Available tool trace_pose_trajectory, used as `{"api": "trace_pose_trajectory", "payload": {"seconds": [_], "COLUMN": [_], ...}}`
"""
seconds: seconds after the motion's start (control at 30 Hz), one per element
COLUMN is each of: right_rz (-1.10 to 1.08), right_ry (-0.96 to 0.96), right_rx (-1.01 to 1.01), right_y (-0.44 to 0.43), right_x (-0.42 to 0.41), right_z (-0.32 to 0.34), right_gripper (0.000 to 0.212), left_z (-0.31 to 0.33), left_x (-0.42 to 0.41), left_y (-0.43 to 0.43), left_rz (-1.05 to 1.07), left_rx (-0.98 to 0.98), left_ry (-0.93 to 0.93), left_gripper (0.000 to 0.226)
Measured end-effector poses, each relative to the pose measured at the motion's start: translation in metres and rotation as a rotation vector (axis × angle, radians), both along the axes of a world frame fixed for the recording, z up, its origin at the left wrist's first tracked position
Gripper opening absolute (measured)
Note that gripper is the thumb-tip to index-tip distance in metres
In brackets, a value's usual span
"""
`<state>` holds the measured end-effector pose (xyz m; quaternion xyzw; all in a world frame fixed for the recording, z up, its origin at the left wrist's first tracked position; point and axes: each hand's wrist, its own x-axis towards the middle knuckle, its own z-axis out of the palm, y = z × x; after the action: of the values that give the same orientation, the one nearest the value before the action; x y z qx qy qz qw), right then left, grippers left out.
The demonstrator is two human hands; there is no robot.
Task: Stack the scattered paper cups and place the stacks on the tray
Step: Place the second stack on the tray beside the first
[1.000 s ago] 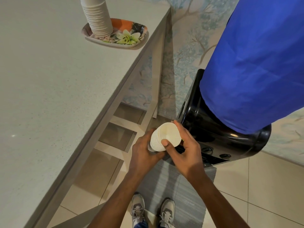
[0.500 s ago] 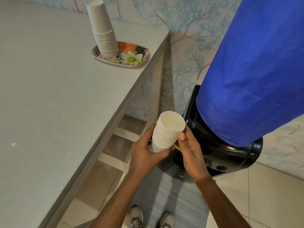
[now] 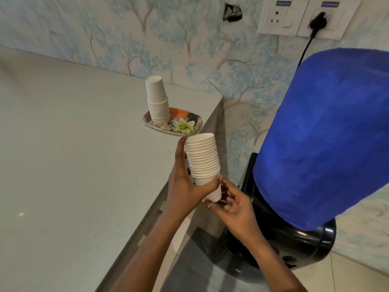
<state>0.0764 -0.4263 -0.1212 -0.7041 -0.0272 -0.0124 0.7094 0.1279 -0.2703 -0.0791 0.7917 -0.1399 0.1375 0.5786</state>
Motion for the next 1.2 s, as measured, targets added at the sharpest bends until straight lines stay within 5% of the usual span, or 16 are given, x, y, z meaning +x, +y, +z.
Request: {"api": "trace_pose_trajectory", "payload": {"seconds": [0.27, 0.67, 0.97, 1.2], "right_rz": [-0.262, -0.495, -0.502, -0.418], "right_ry": [-0.172, -0.542, -0.580, -0.441], "right_rx": [-0.001, -0.165, -0.292, -0.332], "right_y": [0.010, 0.035, 0.060, 0.075], "right_x": [0.029, 0.106, 0.174, 0.208], "right_z": [0.037, 0.114, 0.128, 0.119], "right_gripper": [0.051, 0.061, 0.069, 0.071], "left_z": [0.032, 0.048, 0.043, 0.031], "left_x": [0.038, 0.092, 0.127, 0.157], "left_y": [0.016, 0.025, 0.032, 0.051], "left_rz": [0.214, 0.302, 0.341, 0.337], "left_rx": [-0.091, -0.415, -0.449, -0.258], "left_ry": [0.004, 0.257, 0.332, 0.434], "left_gripper": [0.063, 0.027, 0.027, 0.026]}}
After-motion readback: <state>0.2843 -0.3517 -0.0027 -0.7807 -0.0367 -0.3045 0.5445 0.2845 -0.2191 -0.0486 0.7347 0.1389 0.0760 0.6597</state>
